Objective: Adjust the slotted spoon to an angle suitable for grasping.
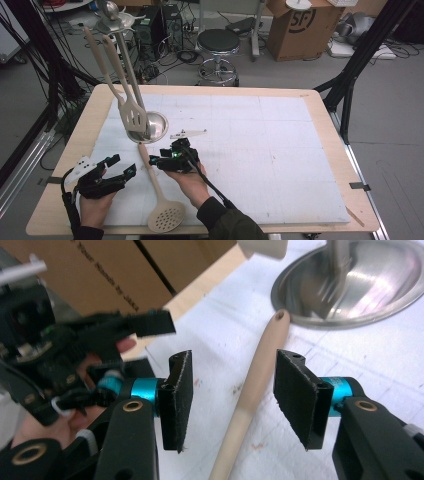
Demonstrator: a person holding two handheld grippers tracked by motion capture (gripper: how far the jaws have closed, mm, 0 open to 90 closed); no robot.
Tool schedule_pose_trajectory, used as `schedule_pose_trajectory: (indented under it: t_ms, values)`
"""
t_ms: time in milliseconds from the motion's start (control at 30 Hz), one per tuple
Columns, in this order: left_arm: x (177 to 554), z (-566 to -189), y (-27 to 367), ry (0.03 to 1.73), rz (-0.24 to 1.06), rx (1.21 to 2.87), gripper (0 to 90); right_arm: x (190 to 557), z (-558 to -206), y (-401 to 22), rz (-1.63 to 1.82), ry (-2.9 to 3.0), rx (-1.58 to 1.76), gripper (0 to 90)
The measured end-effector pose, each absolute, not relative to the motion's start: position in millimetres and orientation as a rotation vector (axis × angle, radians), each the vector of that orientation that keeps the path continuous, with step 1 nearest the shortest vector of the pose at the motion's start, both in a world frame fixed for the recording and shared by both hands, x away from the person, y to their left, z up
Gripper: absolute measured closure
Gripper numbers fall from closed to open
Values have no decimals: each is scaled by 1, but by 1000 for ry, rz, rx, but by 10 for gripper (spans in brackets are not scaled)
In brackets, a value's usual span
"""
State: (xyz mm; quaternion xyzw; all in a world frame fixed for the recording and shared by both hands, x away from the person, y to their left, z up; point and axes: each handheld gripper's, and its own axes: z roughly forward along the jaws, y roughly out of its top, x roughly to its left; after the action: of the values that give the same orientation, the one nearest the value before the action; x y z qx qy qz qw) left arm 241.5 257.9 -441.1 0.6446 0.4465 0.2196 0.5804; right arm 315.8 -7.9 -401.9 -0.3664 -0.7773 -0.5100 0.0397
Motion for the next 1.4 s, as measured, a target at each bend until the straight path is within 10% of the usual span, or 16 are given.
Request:
schedule_pose_trajectory:
  t_ms: [200,767,1400]
  values:
    - [241,-441,259,1044,511,1501,222,310,-407,-4,-1494,-2417,-1119,499]
    - [241,-441,259,1045,513,1500,222,300,-426,14,-1213,-2455,-909,874]
    - [242,-441,259,1043,512,1500,222,299,-441,28,-1036,-2487,-836,895]
